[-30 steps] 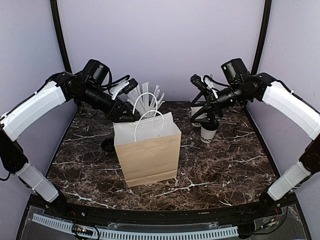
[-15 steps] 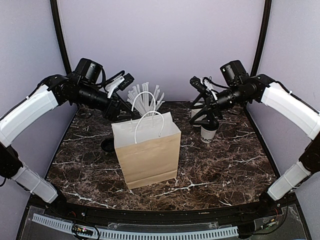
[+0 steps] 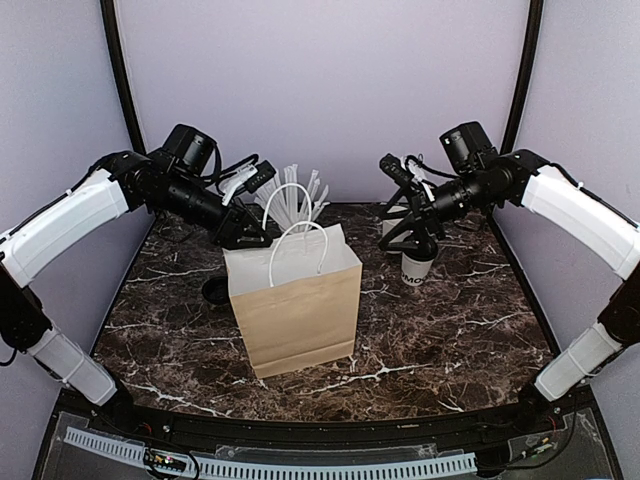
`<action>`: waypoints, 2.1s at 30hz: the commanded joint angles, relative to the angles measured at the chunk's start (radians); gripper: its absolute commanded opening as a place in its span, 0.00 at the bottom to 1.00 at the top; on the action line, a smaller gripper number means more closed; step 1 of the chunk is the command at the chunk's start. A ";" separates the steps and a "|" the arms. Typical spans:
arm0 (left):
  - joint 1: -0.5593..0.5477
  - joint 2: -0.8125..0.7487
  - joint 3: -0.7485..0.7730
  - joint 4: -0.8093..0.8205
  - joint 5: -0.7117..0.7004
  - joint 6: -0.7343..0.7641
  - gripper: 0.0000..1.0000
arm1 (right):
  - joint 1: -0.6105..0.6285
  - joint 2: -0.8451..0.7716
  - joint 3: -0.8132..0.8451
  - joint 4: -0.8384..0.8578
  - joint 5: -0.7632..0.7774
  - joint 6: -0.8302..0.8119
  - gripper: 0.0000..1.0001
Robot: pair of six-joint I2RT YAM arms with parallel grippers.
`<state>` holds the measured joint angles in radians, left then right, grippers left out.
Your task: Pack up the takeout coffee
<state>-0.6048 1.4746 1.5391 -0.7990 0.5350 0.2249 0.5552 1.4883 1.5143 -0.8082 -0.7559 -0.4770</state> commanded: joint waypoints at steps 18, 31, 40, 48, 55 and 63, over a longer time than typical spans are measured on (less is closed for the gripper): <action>-0.094 -0.009 0.090 -0.090 -0.316 0.051 0.00 | -0.006 -0.014 -0.006 0.031 0.020 0.003 0.99; -0.235 -0.073 0.030 0.001 -0.694 0.095 0.00 | -0.014 -0.014 -0.005 0.040 0.043 0.011 0.99; -0.264 -0.144 -0.004 0.104 -0.747 0.137 0.00 | -0.015 -0.013 -0.010 0.046 0.059 0.013 0.99; -0.397 -0.133 -0.157 0.245 -1.021 0.195 0.00 | -0.018 -0.006 -0.011 0.053 0.086 0.022 0.99; -0.512 -0.101 -0.167 0.255 -1.162 0.225 0.00 | -0.018 -0.005 -0.014 0.054 0.090 0.023 0.99; -0.649 -0.048 -0.132 0.199 -1.199 0.156 0.00 | -0.024 -0.005 -0.028 0.060 0.098 0.022 0.99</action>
<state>-1.2072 1.4021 1.3739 -0.5774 -0.6144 0.4240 0.5407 1.4883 1.4979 -0.7826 -0.6651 -0.4644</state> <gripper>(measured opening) 0.031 0.986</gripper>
